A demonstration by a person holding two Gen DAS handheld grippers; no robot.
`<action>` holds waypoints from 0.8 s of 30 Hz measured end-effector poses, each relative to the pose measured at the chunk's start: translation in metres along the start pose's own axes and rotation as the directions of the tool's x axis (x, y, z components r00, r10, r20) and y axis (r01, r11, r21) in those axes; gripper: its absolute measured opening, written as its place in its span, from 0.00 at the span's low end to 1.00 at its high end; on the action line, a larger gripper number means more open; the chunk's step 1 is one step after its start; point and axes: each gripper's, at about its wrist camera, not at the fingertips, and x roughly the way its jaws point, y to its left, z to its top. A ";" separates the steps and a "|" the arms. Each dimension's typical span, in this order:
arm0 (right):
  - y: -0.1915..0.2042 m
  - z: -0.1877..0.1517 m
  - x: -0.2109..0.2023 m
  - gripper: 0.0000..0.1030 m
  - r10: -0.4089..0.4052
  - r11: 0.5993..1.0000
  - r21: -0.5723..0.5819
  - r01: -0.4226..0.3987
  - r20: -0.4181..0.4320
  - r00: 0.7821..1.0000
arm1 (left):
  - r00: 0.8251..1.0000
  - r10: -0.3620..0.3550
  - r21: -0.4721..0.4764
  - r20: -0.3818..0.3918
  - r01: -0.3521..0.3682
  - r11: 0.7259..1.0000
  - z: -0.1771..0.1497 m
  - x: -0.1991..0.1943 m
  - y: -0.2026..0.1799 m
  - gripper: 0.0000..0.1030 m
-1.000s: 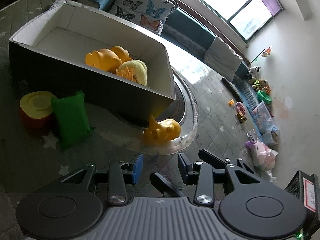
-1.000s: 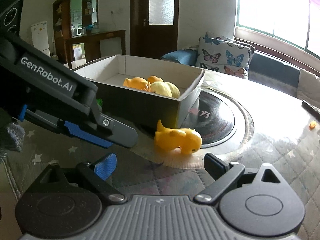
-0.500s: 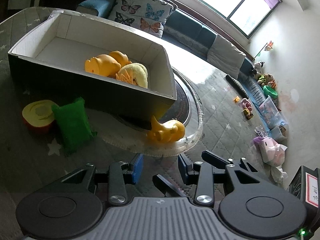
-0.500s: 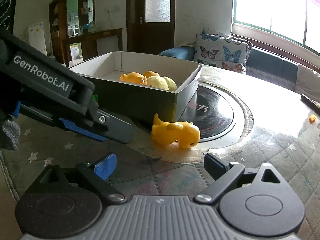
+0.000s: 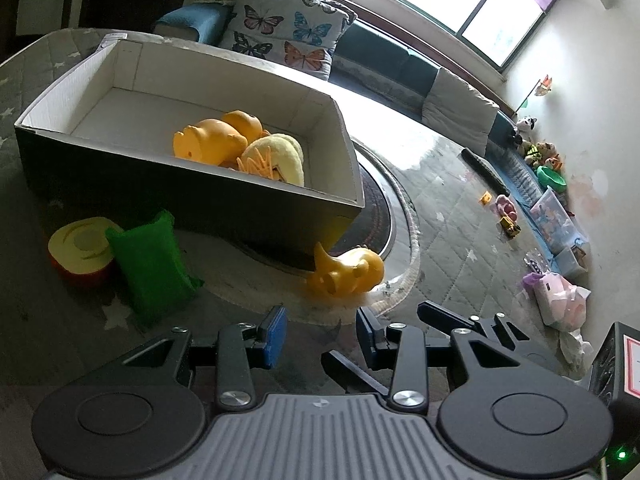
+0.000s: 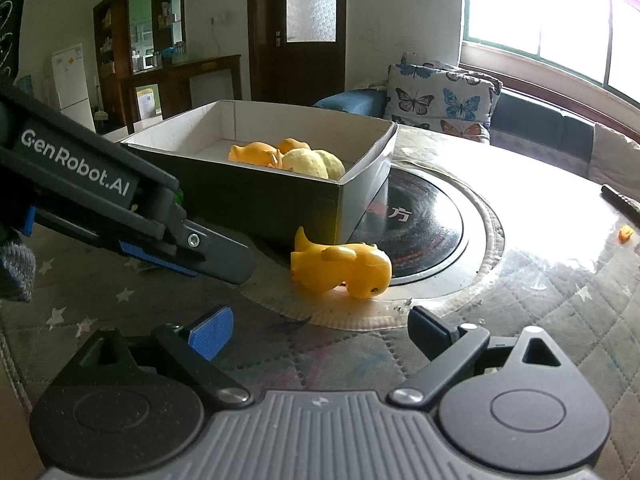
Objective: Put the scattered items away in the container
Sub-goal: 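Move the right gripper to the remaining orange duck on the table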
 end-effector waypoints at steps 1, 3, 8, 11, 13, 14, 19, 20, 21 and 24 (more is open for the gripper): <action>0.000 0.001 0.001 0.93 -0.001 1.000 0.001 0.001 0.000 1.000 | 1.000 0.001 -0.001 0.000 -0.001 1.000 0.001 0.001 0.001 0.40; -0.001 0.000 0.002 0.93 -0.002 1.000 0.003 0.002 -0.001 1.000 | 1.000 0.002 -0.005 0.001 -0.002 1.000 0.002 0.002 0.002 0.40; -0.004 0.003 0.006 0.93 -0.001 1.000 0.006 0.001 -0.005 1.000 | 1.000 -0.002 -0.017 0.011 0.002 1.000 0.008 0.005 0.005 0.40; -0.005 0.006 0.010 0.93 0.004 1.000 0.004 -0.004 -0.002 1.000 | 1.000 -0.011 -0.025 0.021 0.012 1.000 0.014 0.007 0.005 0.40; -0.006 0.008 0.013 0.93 0.009 1.000 0.005 -0.009 0.000 1.000 | 1.000 -0.013 -0.027 0.025 0.013 1.000 0.017 0.010 0.005 0.40; -0.006 0.009 0.015 0.93 0.011 1.000 0.005 -0.011 0.000 1.000 | 1.000 -0.012 -0.031 0.026 0.013 0.999 0.019 0.011 0.005 0.40; -0.008 0.013 0.024 0.93 0.015 1.000 0.013 -0.015 -0.003 1.000 | 0.999 -0.028 -0.047 0.020 0.029 0.998 0.025 0.019 0.006 0.40; -0.009 0.014 0.026 0.93 0.018 1.000 0.014 -0.018 -0.004 1.000 | 0.999 -0.029 -0.049 0.020 0.030 0.998 0.025 0.021 0.007 0.40; -0.009 0.014 0.027 0.93 0.019 1.000 0.015 -0.019 -0.005 1.000 | 0.999 -0.029 -0.051 0.019 0.030 0.998 0.026 0.022 0.007 0.40; -0.012 0.015 0.030 0.92 0.022 1.000 0.019 -0.022 -0.006 1.000 | 0.999 -0.040 -0.058 0.012 0.041 0.998 0.027 0.026 0.007 0.40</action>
